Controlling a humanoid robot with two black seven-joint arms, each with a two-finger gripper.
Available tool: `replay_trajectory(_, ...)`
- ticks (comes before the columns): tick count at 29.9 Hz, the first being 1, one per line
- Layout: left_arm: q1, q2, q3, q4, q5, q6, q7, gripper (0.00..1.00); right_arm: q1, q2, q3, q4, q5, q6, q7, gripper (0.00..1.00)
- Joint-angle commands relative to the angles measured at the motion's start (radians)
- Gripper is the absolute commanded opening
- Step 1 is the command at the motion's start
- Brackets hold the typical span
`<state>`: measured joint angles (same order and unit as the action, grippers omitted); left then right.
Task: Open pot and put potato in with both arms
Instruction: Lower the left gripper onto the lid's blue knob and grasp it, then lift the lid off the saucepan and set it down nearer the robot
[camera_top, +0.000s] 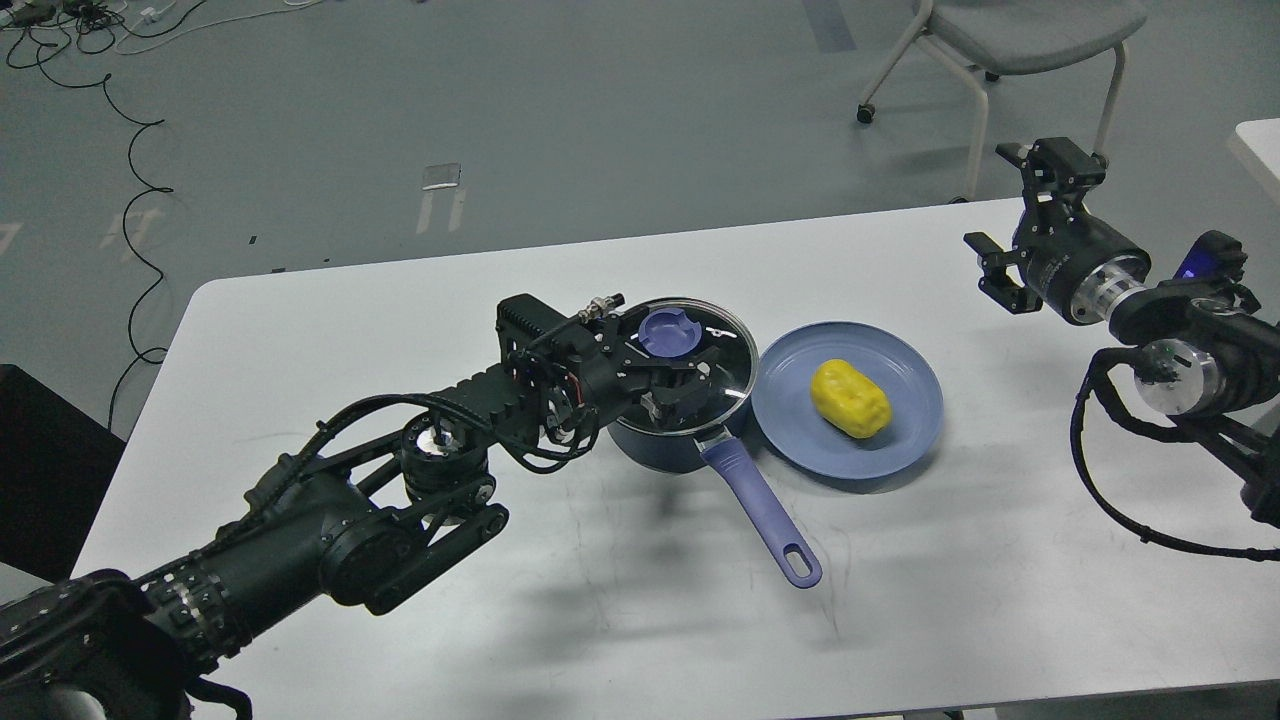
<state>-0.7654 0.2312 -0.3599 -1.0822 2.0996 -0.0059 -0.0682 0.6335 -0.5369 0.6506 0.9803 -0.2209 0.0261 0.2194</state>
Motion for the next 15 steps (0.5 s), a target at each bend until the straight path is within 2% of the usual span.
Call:
replay_trajectory(1, 0.0, 0.002, -0.001, 0.002, -0.001, 0.001, -0.001, 0.72, 0.0, 0.0, -0.002, 0.0, 0.0, 0.0, 0.0, 1.0)
replay_trajectory(4, -0.002, 0.004, 0.001, 0.002, -0.003, 0.001, -0.005, 0.59, 0.0, 0.0, -0.005, -0.006, 0.0, 0.0, 0.002, 1.0)
replay_trajectory(10, -0.002, 0.004, -0.001, 0.001, -0.006, 0.001, -0.005, 0.51, -0.003, 0.0, -0.006, -0.014, 0.0, 0.0, 0.002, 1.0)
replay_trajectory(15, -0.015, 0.017, -0.007, -0.022, -0.013, 0.001, -0.009, 0.49, -0.005, 0.0, -0.006, -0.014, 0.0, 0.0, 0.002, 1.0)
